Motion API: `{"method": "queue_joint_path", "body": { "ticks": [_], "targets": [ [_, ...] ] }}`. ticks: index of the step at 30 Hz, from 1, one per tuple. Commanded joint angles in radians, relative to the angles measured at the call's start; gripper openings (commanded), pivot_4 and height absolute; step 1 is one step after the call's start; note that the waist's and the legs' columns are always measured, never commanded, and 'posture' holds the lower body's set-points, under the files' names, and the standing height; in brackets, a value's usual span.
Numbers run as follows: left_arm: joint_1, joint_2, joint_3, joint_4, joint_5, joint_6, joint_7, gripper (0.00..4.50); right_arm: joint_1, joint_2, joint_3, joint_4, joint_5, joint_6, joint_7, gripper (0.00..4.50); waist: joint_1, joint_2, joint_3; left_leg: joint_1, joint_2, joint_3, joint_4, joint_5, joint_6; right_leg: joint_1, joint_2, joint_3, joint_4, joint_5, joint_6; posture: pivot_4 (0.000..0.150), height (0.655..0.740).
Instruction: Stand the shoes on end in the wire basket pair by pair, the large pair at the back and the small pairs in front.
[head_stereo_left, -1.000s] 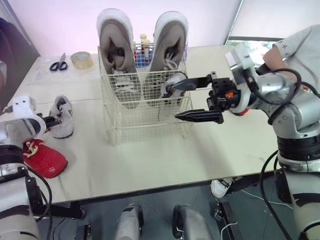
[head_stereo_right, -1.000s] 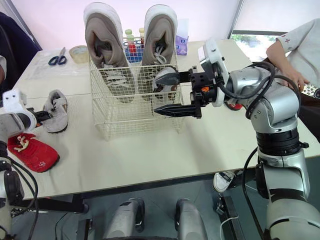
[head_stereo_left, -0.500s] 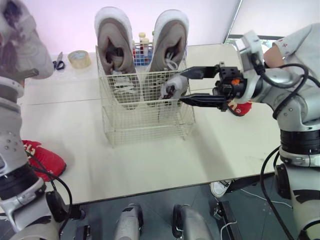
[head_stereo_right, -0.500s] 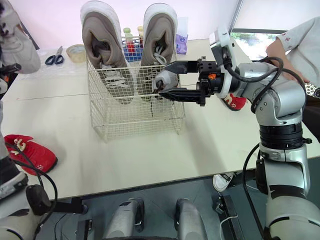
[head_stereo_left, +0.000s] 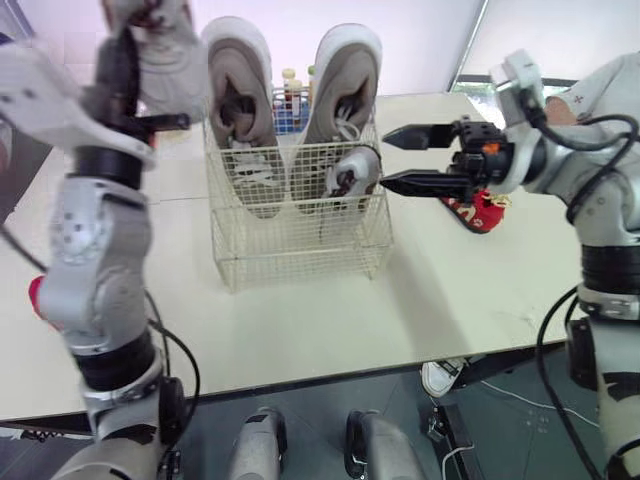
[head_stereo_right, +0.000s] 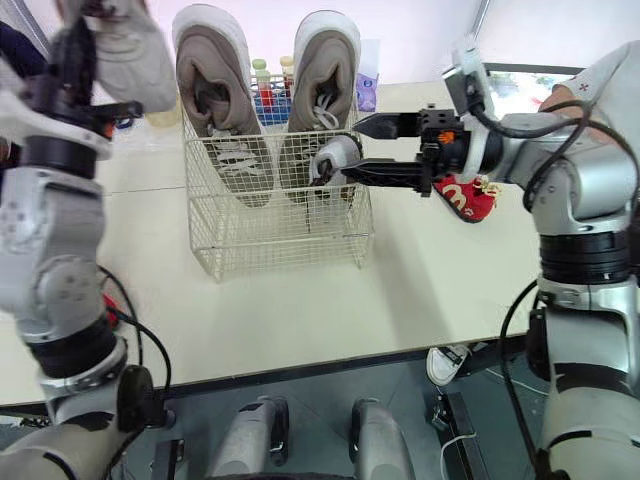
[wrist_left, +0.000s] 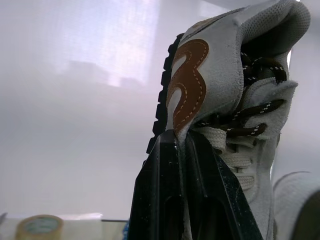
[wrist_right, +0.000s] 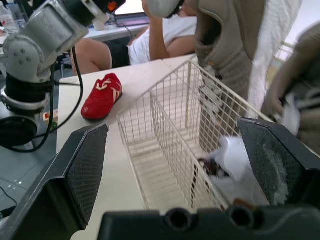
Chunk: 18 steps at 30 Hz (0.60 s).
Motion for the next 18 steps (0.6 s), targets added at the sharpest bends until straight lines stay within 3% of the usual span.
{"method": "queue_joint_path", "body": {
  "ticks": [1, 9, 18],
  "targets": [
    [-0.023, -0.057, -0.075, 0.043, 0.059, -0.113, -0.035, 0.09, 0.007, -0.038, -0.055, -0.054, 0.029, 0.026, -0.010, 4.50, 0.000, 0.000, 0.000, 0.000, 0.000, 0.000, 0.000, 0.000, 0.000, 0.000, 0.000, 0.000, 0.000, 0.000, 0.000, 0.150, 0.7400],
    [0.048, -0.177, -0.158, 0.077, 0.101, -0.199, -0.071, 0.09, 0.031, -0.054, -0.097, -0.088, 0.051, 0.068, -0.062, 4.50, 0.002, 0.000, 0.000, 0.000, 0.000, -0.001, 0.002, -0.001, -0.002, 0.003, 0.000, 0.000, -0.002, -0.002, 0.003, 0.150, 0.7400],
    [0.146, -0.169, -0.166, -0.024, 0.134, -0.150, -0.060, 0.09, 0.019, -0.025, -0.078, -0.059, 0.046, 0.048, -0.067, 4.50, -0.001, 0.000, 0.000, 0.000, 0.000, -0.001, 0.001, -0.002, 0.002, 0.003, 0.000, 0.000, -0.005, -0.002, 0.003, 0.150, 0.7400]
  ]
}}
